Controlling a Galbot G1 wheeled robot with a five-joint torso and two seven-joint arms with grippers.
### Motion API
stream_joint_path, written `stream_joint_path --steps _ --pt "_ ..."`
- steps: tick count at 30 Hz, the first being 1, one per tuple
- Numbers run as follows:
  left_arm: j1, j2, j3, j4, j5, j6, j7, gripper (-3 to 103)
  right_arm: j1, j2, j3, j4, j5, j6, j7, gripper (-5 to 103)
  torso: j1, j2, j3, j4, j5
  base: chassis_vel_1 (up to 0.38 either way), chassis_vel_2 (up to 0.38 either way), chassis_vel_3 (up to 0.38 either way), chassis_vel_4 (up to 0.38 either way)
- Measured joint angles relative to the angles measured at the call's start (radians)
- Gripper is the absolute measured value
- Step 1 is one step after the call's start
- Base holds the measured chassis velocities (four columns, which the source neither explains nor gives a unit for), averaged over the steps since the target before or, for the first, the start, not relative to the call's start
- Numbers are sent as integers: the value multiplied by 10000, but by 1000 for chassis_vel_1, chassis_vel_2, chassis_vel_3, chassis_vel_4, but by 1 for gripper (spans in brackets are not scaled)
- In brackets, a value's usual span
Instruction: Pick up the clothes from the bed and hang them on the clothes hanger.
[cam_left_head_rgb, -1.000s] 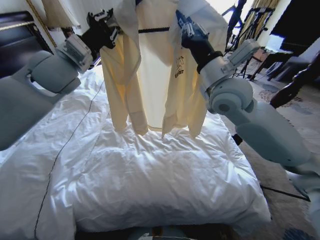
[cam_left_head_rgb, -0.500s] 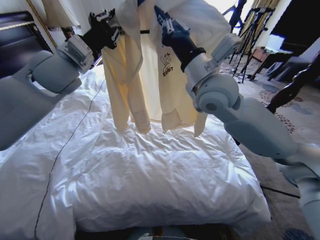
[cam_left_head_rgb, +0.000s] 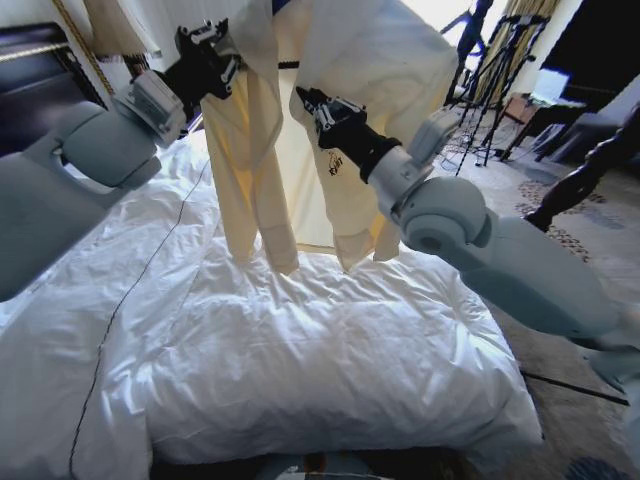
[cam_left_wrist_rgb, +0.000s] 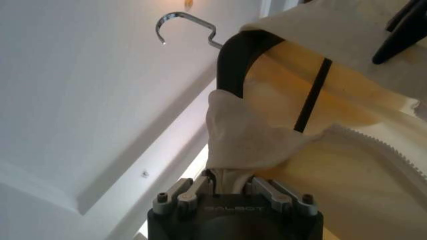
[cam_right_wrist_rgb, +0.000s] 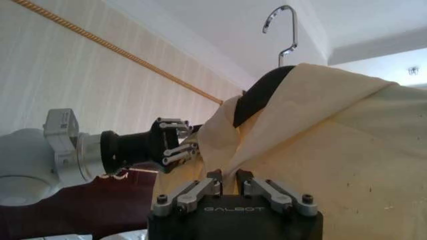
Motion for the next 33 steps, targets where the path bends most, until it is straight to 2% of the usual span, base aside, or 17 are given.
stream_joint_path --steps 2,3,6,9,13,15,16,18,20,21,23,24,27,33 --pt "-1 -17 -6 25 3 -2 0 19 -108 -196 42 68 -130 189 -240 15 0 0 0 0 0 0 0 0 0" --pt "-5 -31 -8 55 6 -5 0 19 -285 -466 138 161 -309 463 -552 26 0 0 0 1 2 0 0 0 0" --pt "-11 -35 -13 85 8 -9 0 19 -506 -839 372 307 -393 682 -854 31 0 0 0 -1 2 0 0 0 0" --pt "-11 -34 -22 103 12 -12 0 19 -694 -1210 681 467 -401 1015 -1083 42 0 0 0 -1 1 0 0 0 0" --pt "14 -37 -110 167 16 -18 0 19 -673 -1658 1282 480 -476 1477 -1116 64 0 0 0 1 2 0 0 0 0" --pt "32 -38 -141 169 16 -18 -1 19 -619 -1754 1377 456 -486 1523 -1116 64 0 0 0 2 0 0 0 0 0" --pt "93 -34 -209 170 16 -18 -3 19 -571 -1964 1587 434 -492 1624 -1161 75 0 0 0 1 0 0 0 0 0" --pt "138 -25 -248 163 16 -18 -4 19 -577 -2072 1709 438 -489 1646 -1180 75 0 0 0 1 1 0 0 0 0" --pt "290 26 -360 119 18 -16 -5 19 -781 -2428 2139 527 -408 1715 -1198 85 0 0 0 1 0 0 0 0 0" --pt "290 26 -360 119 18 -16 -5 19 -781 -2428 2139 527 -408 1715 -1198 85 0 0 0 1 0 0 0 0 0" --pt "384 45 -435 83 24 -13 -6 19 -1095 -2765 2525 668 -228 1701 -1227 95 -1 1 -1 1 1 0 0 0 0" --pt "384 45 -435 83 24 -13 -6 19 -1095 -2765 2525 668 -228 1701 -1227 95 -1 1 -1 1 1 0 0 0 0" --pt "407 9 -458 49 25 6 -12 19 -2106 -3440 3003 1089 -196 1431 -1907 100 -1 0 0 -3 2 0 0 0 0" --pt "277 -64 -419 44 10 33 -15 19 -2636 -4005 3568 1411 -79 1326 -2222 100 -1 0 0 -1 4 0 0 0 0"
